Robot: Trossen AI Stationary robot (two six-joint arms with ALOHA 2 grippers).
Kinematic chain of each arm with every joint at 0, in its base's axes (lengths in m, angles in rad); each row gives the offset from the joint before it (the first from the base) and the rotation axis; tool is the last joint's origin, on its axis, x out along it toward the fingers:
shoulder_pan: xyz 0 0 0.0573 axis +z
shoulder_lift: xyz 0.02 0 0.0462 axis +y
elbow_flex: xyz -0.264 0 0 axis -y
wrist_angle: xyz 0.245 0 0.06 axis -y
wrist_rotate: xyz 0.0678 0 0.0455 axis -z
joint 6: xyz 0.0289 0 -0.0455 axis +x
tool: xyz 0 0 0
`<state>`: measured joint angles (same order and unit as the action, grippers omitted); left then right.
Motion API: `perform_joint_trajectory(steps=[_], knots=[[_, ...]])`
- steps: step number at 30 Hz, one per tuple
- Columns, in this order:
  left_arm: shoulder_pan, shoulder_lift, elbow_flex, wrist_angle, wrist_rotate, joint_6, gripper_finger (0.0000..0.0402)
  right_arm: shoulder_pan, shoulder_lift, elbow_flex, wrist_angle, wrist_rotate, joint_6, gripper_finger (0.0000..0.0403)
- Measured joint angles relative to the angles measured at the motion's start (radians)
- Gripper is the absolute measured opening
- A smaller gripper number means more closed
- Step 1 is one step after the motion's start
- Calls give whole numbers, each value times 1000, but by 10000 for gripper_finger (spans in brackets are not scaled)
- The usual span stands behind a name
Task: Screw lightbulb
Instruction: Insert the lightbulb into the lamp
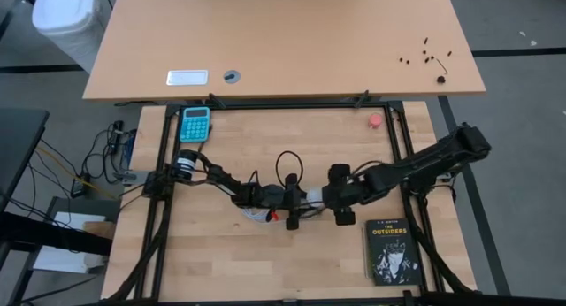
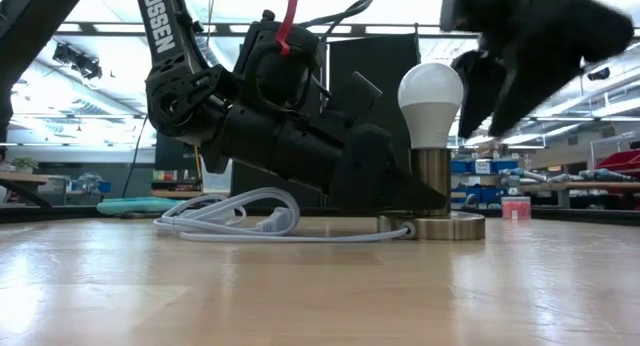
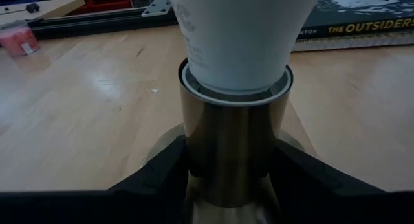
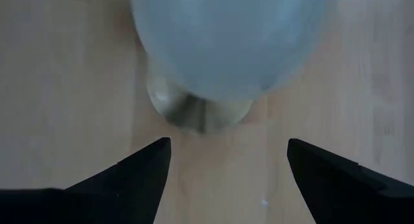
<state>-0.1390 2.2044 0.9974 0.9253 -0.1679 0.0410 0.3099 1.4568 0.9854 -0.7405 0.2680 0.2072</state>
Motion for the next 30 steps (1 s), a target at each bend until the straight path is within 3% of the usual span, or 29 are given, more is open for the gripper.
perform_joint_trajectory(steps=[5,13,19,30], knots=[[0,0,0,-2,9,-8,195,-8,95,81,-80,1,48,320],[-1,0,-1,2,30,-12,195,25,59,70,45,38,53,320],[-2,0,-1,4,33,-15,195,-11,93,124,-64,-34,41,321],[-1,0,-1,4,80,-13,195,-11,96,176,-133,-61,-339,345]])
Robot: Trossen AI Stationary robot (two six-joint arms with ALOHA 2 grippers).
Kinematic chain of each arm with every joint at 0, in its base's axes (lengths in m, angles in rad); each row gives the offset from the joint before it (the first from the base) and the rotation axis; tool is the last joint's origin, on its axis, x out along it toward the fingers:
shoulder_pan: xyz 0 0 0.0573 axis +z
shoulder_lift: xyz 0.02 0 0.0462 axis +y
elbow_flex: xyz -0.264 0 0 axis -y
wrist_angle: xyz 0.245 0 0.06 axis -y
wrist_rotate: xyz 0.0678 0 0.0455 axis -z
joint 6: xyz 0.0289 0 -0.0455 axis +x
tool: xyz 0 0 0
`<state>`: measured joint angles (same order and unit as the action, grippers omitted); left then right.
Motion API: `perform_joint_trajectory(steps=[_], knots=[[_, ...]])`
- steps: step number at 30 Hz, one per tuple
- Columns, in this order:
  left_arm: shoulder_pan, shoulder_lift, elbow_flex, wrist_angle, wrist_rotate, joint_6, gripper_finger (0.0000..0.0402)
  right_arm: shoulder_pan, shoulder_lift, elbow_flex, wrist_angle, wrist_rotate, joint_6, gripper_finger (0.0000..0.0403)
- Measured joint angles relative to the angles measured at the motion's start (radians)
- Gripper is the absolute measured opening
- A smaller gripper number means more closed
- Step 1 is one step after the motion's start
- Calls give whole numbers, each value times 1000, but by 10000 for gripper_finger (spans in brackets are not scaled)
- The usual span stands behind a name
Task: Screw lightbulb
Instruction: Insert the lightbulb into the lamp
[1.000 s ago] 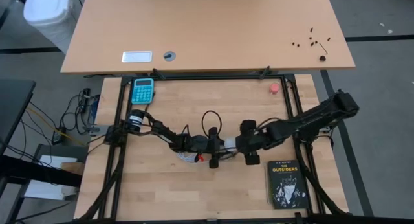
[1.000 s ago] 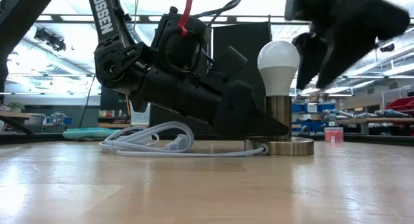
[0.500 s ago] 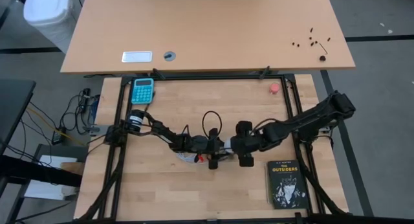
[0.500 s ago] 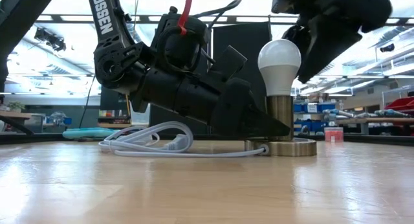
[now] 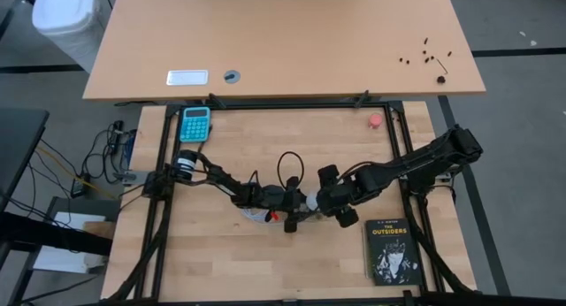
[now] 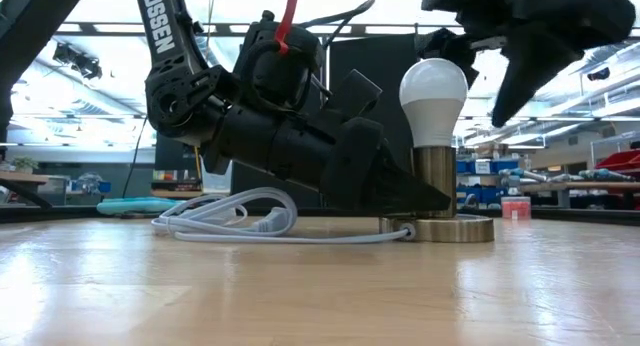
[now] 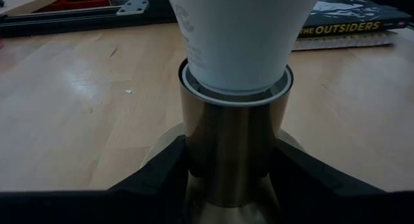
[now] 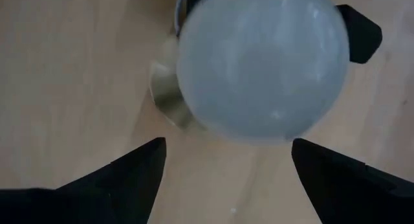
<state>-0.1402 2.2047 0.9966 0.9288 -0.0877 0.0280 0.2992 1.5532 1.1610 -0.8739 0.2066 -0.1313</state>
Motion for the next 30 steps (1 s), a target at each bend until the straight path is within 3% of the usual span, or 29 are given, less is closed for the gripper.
perform_joint_trajectory(steps=[6,14,30], knots=[[0,0,0,2,35,34,195,3,0,0,-11,0,-312,352],[0,0,0,3,78,50,195,6,0,0,58,42,-595,351],[0,0,0,2,92,50,195,-20,0,-1,97,-28,-604,346]])
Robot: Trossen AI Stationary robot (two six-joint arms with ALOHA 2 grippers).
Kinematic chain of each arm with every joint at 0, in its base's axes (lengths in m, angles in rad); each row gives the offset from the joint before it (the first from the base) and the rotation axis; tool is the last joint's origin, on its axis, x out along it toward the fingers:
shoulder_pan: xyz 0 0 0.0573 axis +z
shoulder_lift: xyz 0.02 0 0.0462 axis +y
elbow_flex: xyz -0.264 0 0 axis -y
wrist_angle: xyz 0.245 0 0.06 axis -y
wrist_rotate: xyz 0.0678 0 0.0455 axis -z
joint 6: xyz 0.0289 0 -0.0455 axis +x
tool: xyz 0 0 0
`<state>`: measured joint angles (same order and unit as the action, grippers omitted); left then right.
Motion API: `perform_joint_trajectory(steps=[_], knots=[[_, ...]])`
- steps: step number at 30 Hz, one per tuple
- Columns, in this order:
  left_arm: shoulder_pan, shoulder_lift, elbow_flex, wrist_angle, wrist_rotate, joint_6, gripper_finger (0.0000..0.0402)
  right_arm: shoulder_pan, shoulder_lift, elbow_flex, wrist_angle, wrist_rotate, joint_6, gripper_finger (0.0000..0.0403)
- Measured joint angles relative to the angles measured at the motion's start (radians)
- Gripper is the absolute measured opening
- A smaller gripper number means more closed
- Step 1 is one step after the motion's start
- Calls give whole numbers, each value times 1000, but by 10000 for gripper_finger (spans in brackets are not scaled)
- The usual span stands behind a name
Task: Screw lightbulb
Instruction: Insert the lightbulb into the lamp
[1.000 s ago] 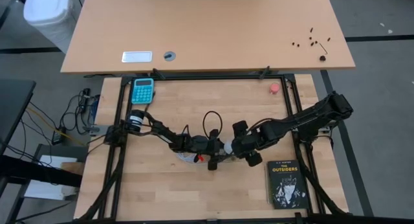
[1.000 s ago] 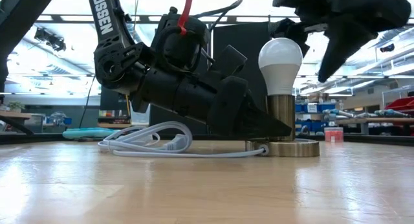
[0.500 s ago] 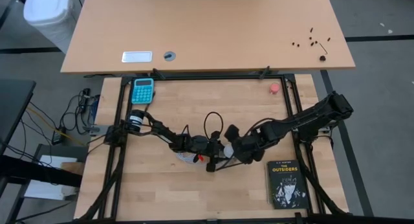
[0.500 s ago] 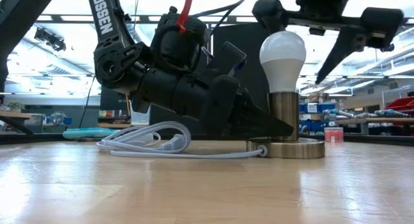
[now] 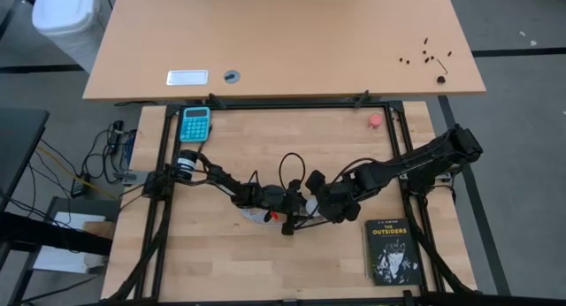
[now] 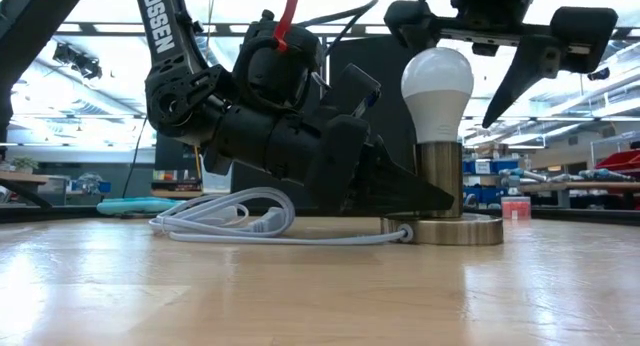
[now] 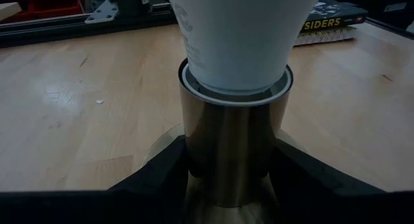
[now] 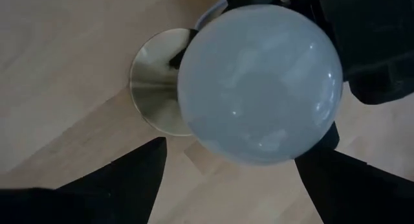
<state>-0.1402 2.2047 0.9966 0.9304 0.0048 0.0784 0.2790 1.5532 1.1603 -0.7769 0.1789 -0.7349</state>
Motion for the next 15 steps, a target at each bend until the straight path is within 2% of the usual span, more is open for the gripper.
perform_joint_trajectory(steps=[6,15], knots=[[0,0,0,0,0,0,195,-10,35,22,-29,-22,27,346],[0,0,0,-1,0,-3,195,-16,193,211,-161,-26,21,346]])
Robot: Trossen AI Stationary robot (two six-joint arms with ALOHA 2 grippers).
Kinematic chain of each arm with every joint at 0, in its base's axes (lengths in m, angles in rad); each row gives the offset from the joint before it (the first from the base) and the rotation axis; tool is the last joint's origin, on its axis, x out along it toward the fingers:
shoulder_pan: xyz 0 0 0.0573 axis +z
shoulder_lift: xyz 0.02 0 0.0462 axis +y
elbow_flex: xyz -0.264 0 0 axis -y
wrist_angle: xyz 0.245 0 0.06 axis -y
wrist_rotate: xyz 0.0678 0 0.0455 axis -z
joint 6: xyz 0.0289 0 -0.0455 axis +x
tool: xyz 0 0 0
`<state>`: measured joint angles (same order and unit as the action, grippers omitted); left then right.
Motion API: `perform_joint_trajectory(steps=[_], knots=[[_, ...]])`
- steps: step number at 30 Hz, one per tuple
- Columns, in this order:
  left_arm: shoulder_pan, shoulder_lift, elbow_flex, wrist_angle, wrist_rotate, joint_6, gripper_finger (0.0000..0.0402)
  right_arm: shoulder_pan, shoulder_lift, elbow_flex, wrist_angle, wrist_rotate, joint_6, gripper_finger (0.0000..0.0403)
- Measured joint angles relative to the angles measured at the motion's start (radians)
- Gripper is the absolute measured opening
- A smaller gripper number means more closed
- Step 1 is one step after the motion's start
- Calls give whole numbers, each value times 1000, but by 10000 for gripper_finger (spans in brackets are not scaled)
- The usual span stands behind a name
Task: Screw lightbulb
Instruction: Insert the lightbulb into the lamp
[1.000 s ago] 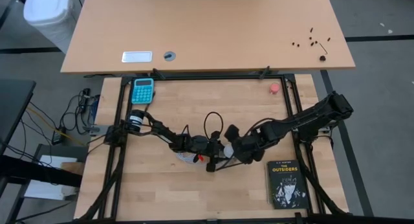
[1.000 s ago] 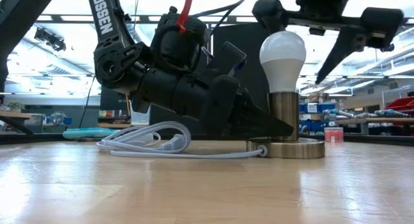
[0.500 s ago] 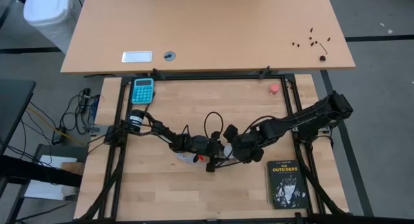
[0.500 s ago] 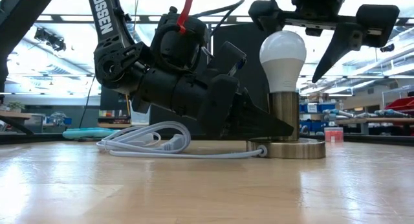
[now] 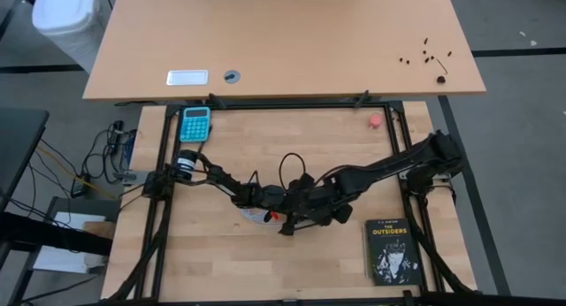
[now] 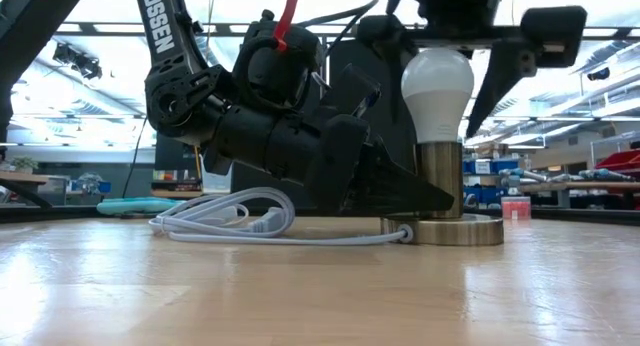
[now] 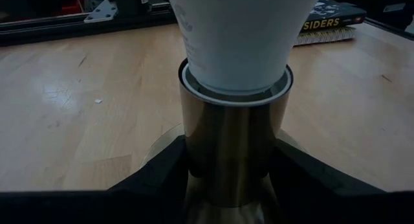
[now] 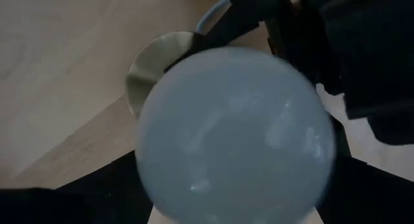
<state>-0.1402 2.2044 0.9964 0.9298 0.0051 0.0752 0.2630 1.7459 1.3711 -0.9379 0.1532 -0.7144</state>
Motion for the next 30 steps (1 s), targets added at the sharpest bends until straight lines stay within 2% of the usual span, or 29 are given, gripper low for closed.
perform_joint_trajectory(steps=[6,10,30], knots=[[0,0,0,-2,-1,-1,195,5,36,75,-52,-24,-28,346],[0,0,0,-5,-1,-1,195,10,36,72,-50,-51,-75,346],[0,0,0,0,4,-5,195,25,49,71,-11,-106,-71,346]])
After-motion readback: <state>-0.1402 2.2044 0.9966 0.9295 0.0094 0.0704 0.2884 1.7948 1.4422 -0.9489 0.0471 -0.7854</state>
